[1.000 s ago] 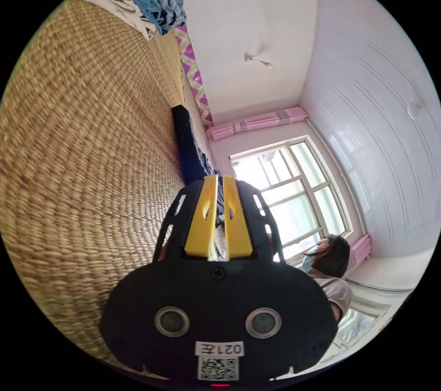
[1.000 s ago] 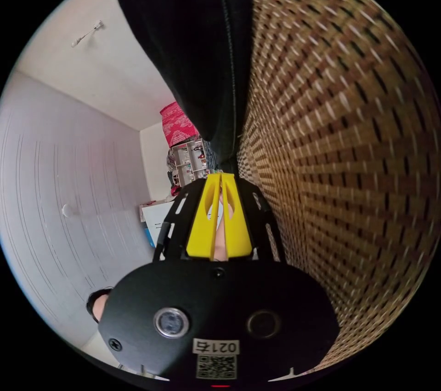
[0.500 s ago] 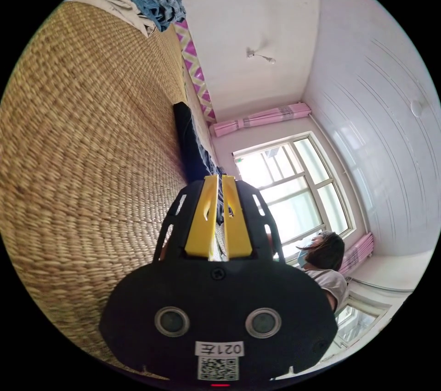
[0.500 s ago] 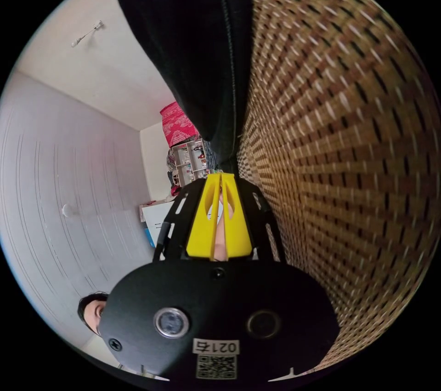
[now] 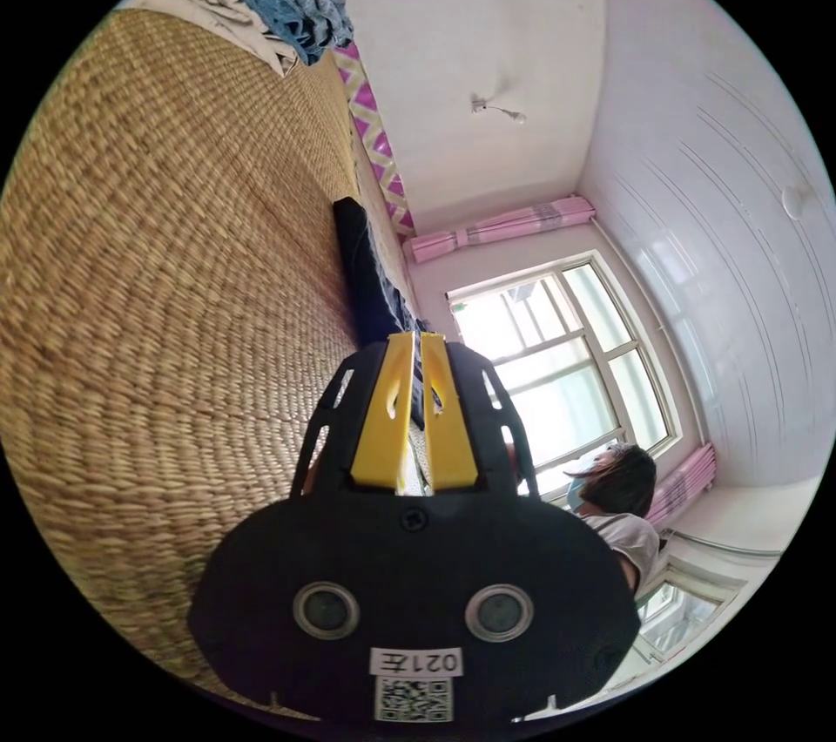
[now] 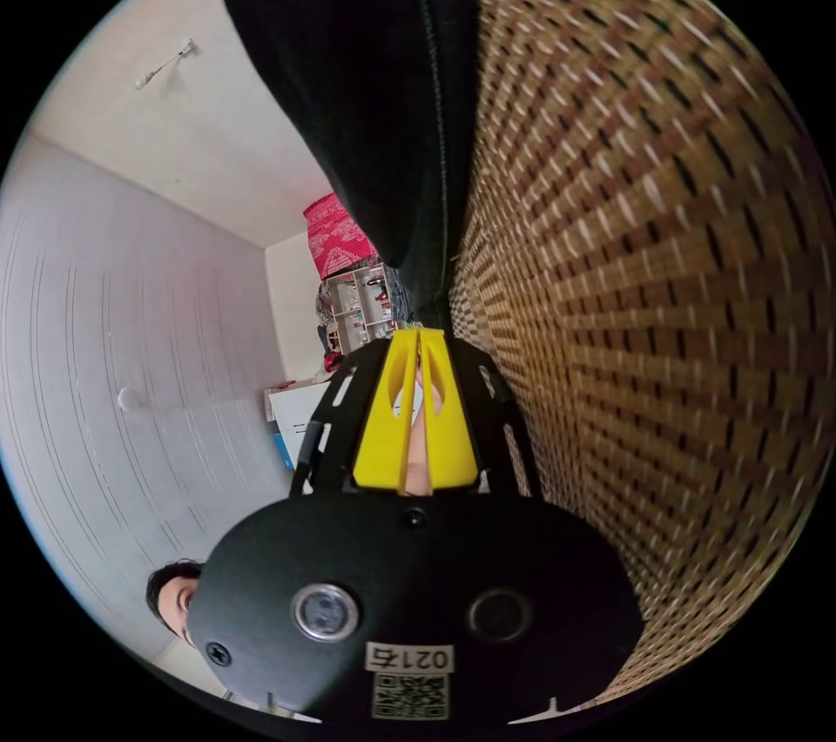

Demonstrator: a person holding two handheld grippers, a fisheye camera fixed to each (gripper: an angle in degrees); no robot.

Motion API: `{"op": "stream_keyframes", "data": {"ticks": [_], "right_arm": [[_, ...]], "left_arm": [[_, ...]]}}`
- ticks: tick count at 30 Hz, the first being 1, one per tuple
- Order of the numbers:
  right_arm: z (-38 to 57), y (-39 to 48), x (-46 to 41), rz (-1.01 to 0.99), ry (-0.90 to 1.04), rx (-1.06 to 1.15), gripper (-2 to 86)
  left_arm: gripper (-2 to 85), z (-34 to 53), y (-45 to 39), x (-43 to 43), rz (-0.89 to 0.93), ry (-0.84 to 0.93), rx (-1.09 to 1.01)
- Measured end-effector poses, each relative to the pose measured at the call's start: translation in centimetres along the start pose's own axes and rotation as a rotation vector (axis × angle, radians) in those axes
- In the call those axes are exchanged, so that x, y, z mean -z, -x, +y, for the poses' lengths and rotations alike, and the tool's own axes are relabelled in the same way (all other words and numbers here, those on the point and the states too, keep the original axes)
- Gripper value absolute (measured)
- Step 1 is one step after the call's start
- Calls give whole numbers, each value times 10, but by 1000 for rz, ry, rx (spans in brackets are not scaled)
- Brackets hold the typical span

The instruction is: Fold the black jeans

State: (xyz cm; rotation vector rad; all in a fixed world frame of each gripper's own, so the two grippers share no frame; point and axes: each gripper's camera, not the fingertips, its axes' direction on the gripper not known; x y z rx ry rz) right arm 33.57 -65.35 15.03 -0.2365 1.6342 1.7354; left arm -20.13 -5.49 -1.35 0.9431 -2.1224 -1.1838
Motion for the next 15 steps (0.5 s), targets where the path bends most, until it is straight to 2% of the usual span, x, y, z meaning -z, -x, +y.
{"op": "stream_keyframes", "data": {"ticks": [15], "right_arm": [[-16, 27, -41, -1, 0, 1, -6]], "left_arm": [[-10, -11, -11, 23, 28, 9, -10]]}}
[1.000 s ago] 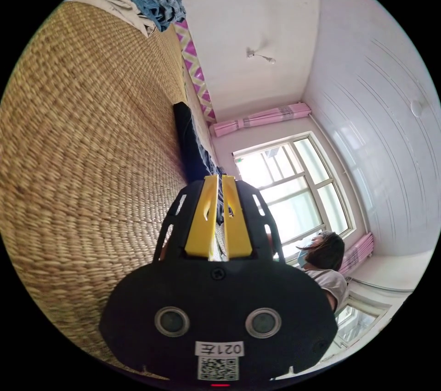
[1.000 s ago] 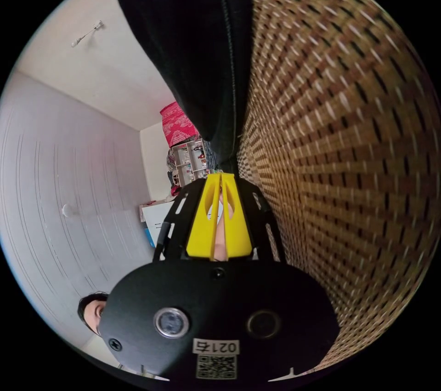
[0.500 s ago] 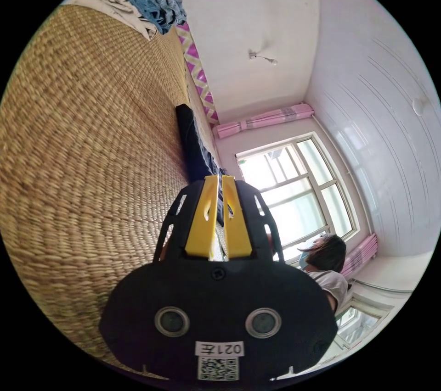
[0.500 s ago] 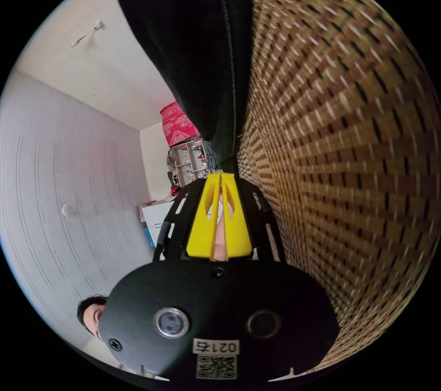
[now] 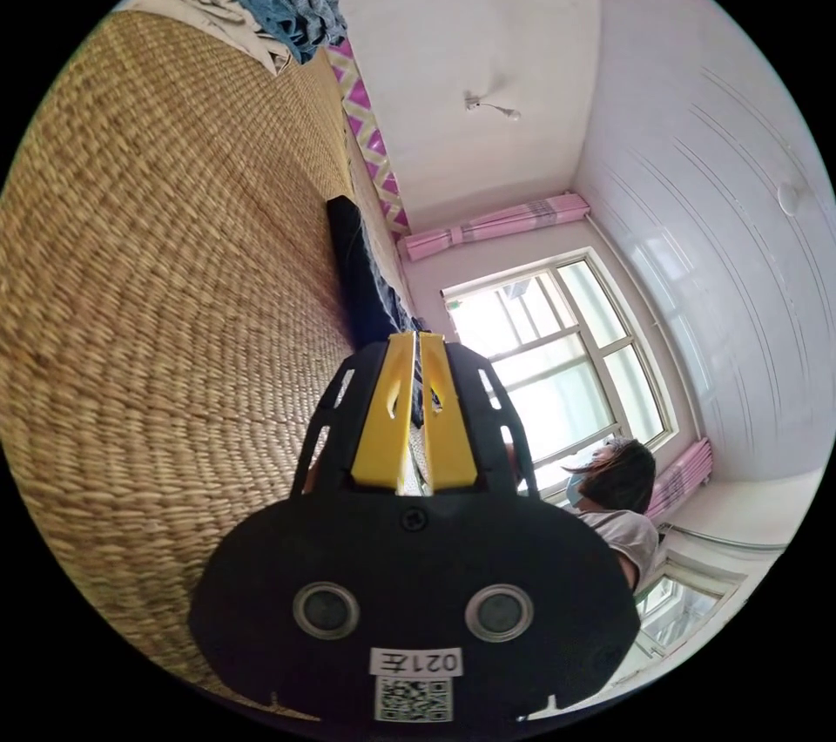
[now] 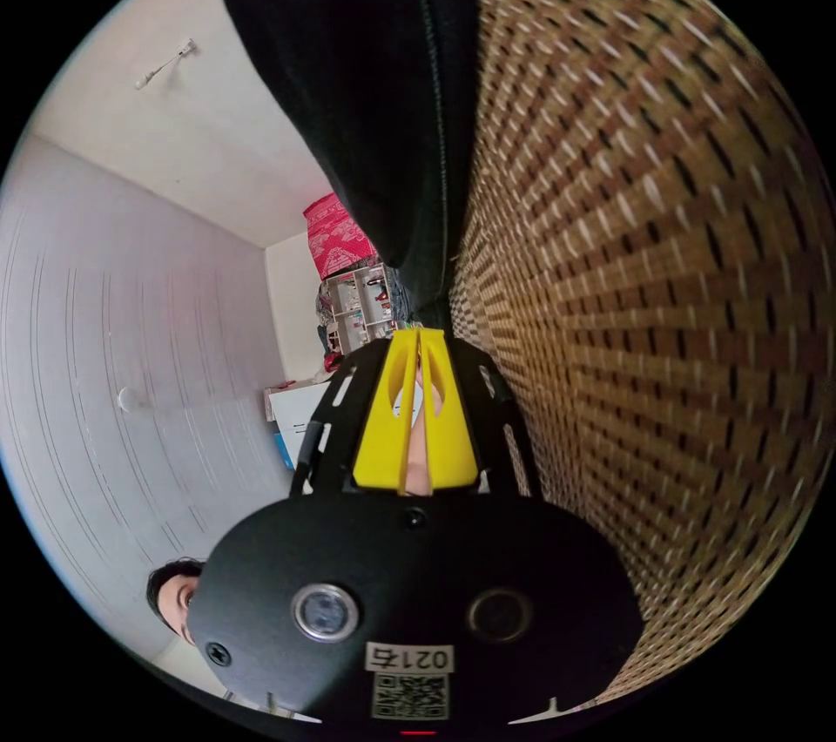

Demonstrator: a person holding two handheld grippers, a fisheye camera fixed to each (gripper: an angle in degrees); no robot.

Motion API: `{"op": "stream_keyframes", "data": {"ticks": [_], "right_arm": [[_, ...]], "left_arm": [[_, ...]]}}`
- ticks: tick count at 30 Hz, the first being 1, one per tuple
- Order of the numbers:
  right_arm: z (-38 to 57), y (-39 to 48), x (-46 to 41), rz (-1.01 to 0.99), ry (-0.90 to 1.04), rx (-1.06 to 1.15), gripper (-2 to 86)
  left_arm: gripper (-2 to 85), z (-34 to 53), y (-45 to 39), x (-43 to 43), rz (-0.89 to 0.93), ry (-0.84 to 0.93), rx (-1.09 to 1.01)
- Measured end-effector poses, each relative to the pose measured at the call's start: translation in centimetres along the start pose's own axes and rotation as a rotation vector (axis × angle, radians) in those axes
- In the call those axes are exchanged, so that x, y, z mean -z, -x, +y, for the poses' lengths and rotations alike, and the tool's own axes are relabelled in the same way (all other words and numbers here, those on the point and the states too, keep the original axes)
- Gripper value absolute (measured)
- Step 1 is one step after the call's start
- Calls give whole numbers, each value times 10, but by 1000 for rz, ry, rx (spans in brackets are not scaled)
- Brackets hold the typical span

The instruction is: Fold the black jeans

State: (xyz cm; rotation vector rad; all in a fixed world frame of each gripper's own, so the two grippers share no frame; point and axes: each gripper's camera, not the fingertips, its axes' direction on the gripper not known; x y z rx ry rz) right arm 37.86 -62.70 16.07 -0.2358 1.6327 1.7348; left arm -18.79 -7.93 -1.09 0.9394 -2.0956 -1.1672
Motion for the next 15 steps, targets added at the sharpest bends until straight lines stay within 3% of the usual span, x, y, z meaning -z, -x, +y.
{"op": "stream_keyframes", "data": {"ticks": [15], "right_arm": [[-59, 42, -75, -1, 0, 4, -6]], "left_arm": [[-9, -1, -7, 13, 101, -28, 0]]}}
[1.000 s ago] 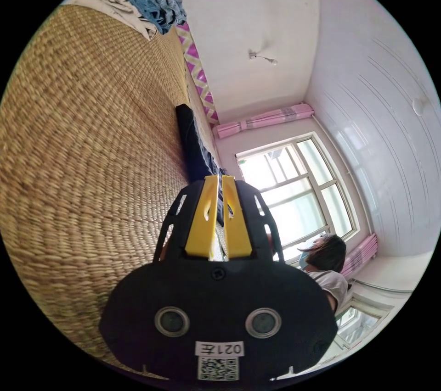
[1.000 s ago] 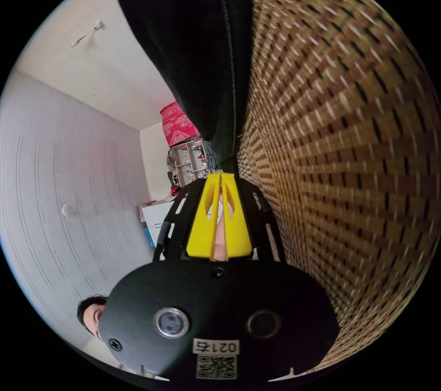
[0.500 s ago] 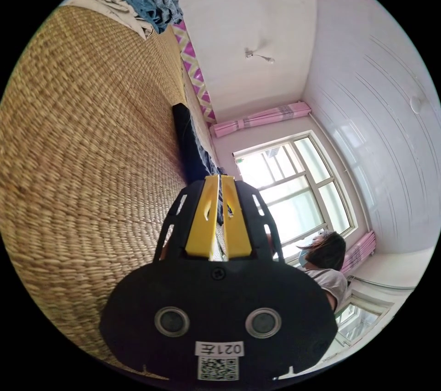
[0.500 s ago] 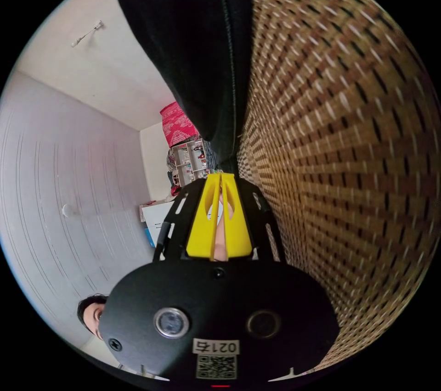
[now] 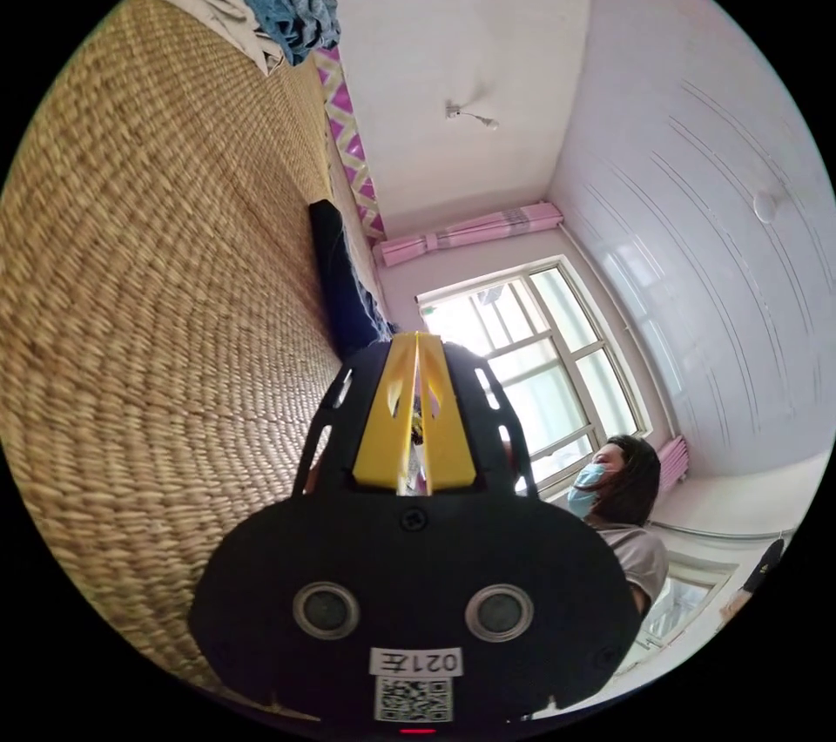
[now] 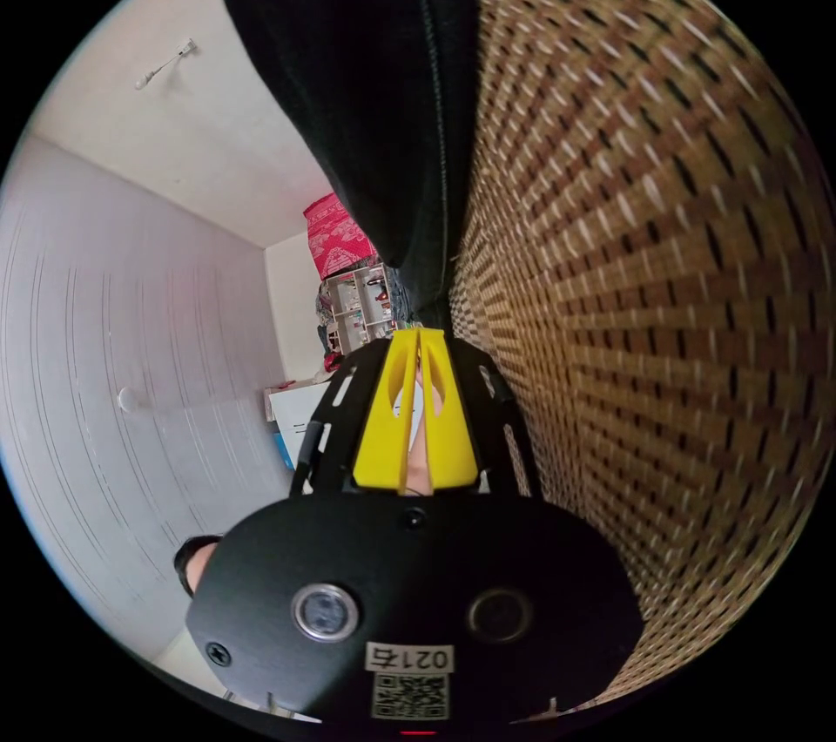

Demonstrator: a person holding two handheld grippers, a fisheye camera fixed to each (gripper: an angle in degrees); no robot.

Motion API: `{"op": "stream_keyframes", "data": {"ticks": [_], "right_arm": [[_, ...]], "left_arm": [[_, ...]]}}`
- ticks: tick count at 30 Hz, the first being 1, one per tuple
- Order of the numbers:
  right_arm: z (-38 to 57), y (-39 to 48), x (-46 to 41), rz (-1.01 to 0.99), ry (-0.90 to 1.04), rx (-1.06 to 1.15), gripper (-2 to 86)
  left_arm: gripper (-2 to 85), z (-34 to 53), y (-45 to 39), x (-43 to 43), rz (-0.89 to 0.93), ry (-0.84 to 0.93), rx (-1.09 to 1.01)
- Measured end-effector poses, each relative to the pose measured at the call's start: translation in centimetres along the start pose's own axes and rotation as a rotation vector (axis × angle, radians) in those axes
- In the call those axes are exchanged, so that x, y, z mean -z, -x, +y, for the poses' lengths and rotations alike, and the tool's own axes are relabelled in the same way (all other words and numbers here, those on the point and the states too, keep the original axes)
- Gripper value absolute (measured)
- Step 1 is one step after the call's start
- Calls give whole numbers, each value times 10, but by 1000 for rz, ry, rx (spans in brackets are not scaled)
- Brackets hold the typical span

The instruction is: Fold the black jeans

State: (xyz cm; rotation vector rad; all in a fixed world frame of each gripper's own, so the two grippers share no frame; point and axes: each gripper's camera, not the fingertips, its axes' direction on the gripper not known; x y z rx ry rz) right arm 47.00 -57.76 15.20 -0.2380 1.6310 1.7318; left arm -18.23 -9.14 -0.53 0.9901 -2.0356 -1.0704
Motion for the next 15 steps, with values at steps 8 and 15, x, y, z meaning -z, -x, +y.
{"op": "stream_keyframes", "data": {"ticks": [8, 15], "right_arm": [[-40, 28, -54, 0, 0, 3, -6], [-79, 60, -113, -16, -67, 0, -7]], "left_arm": [[-9, 6, 0, -11, 65, -5, 5], [-9, 19, -2, -40, 85, 15, 0]]}}
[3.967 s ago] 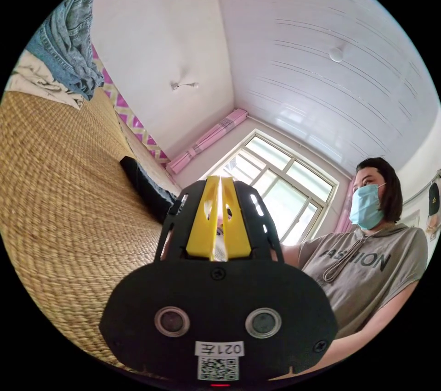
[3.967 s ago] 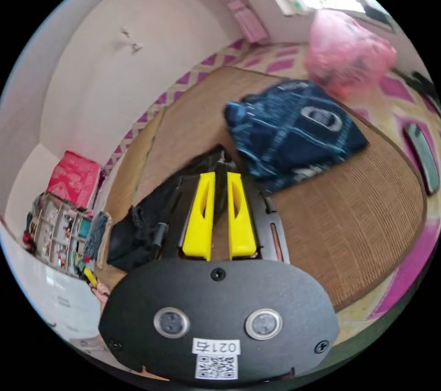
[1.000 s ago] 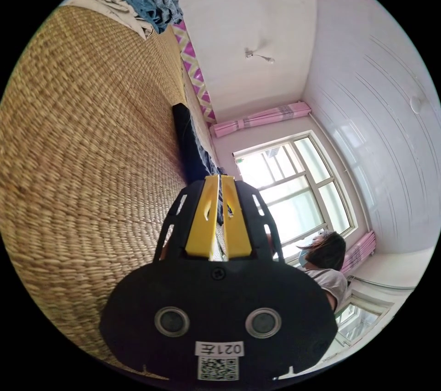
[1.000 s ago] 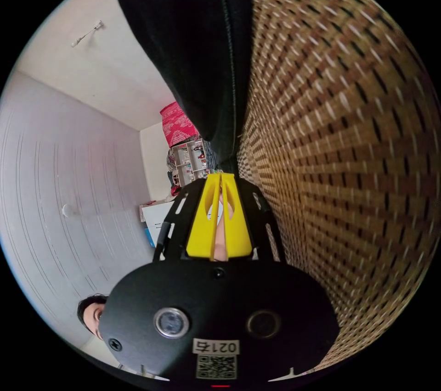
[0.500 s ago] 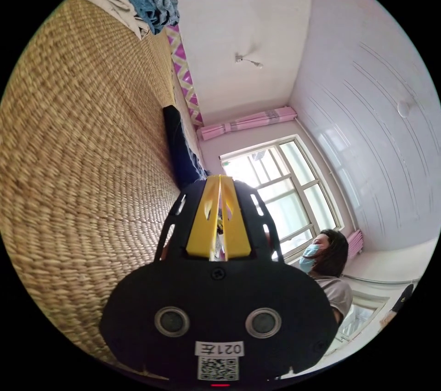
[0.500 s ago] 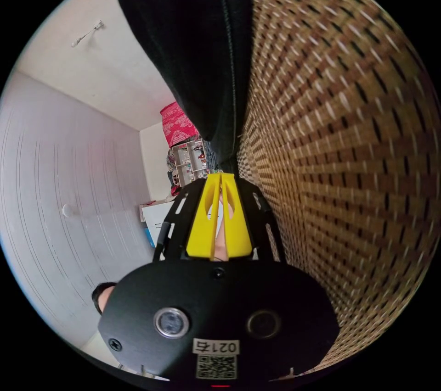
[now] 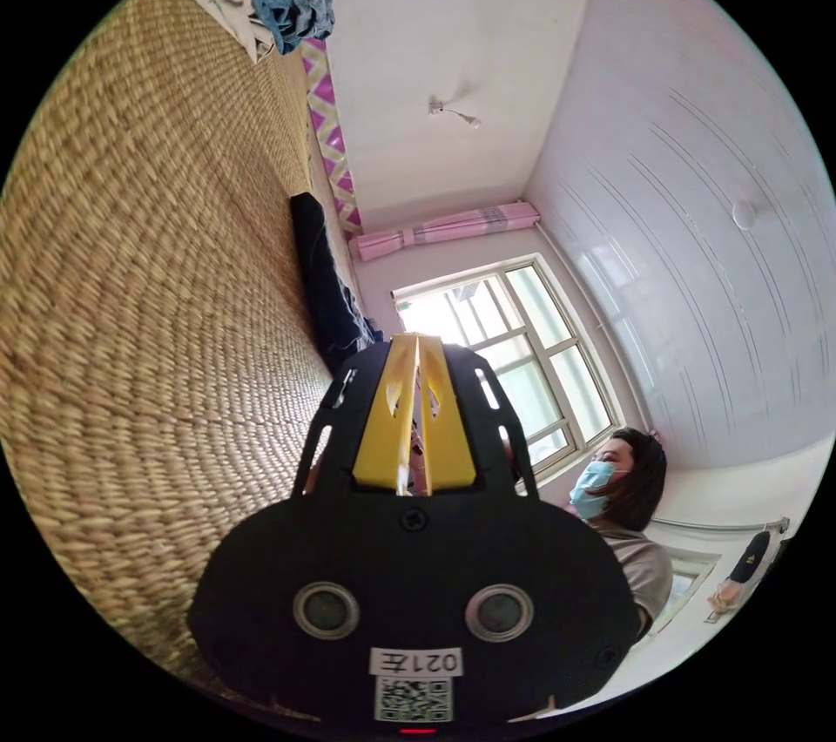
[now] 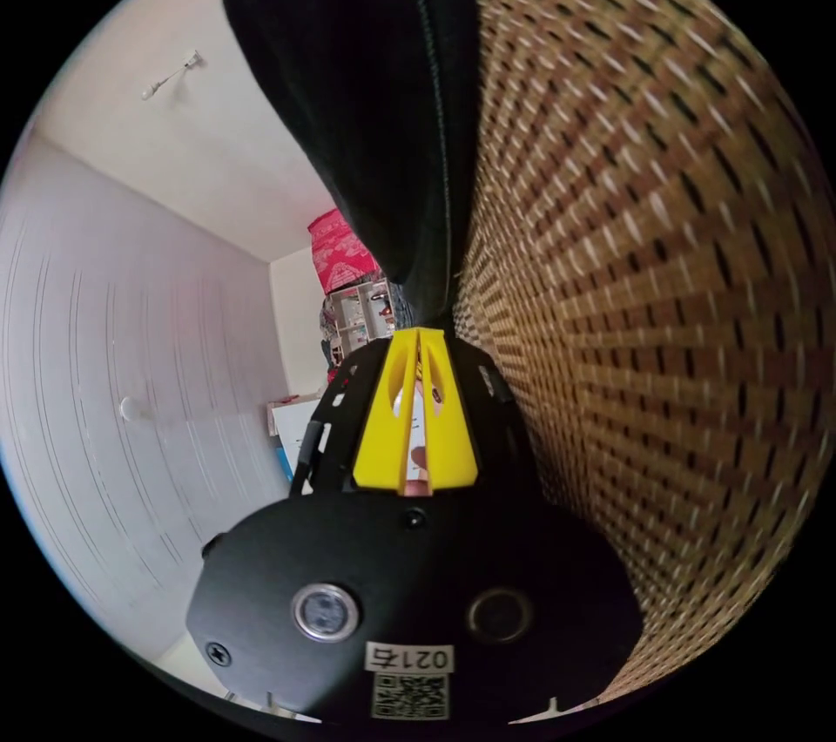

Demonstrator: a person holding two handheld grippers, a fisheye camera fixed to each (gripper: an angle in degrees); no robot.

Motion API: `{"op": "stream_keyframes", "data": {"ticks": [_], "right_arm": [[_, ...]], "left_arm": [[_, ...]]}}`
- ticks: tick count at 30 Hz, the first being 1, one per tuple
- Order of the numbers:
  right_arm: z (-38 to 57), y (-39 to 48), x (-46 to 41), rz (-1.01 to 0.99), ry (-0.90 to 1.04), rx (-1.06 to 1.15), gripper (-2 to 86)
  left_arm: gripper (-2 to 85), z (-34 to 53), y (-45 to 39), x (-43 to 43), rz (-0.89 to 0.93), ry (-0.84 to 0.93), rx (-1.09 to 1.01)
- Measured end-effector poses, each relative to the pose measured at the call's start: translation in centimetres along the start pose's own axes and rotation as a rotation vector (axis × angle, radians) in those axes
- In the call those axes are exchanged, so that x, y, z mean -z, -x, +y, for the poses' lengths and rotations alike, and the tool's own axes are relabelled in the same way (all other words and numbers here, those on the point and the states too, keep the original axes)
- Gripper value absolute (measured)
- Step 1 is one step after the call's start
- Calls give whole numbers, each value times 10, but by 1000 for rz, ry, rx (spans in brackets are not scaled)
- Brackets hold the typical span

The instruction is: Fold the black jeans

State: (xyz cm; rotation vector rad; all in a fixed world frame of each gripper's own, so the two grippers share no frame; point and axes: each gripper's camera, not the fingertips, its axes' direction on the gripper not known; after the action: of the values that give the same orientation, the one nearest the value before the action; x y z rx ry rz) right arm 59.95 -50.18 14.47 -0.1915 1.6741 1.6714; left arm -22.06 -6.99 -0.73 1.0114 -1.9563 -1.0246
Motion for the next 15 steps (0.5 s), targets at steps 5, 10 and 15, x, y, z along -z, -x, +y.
{"op": "stream_keyframes", "data": {"ticks": [5, 10, 15], "right_arm": [[-21, 23, -46, -18, -62, 0, -8], [-39, 47, -99, -23, -119, -6, -10], [-39, 89, -161, -148, -167, 197, -6]], "left_arm": [[-9, 15, 2, -25, 6, 2, -1], [-9, 35, 5, -58, 11, 5, -3], [-9, 69, -19, -110, -63, 27, -155]]}}
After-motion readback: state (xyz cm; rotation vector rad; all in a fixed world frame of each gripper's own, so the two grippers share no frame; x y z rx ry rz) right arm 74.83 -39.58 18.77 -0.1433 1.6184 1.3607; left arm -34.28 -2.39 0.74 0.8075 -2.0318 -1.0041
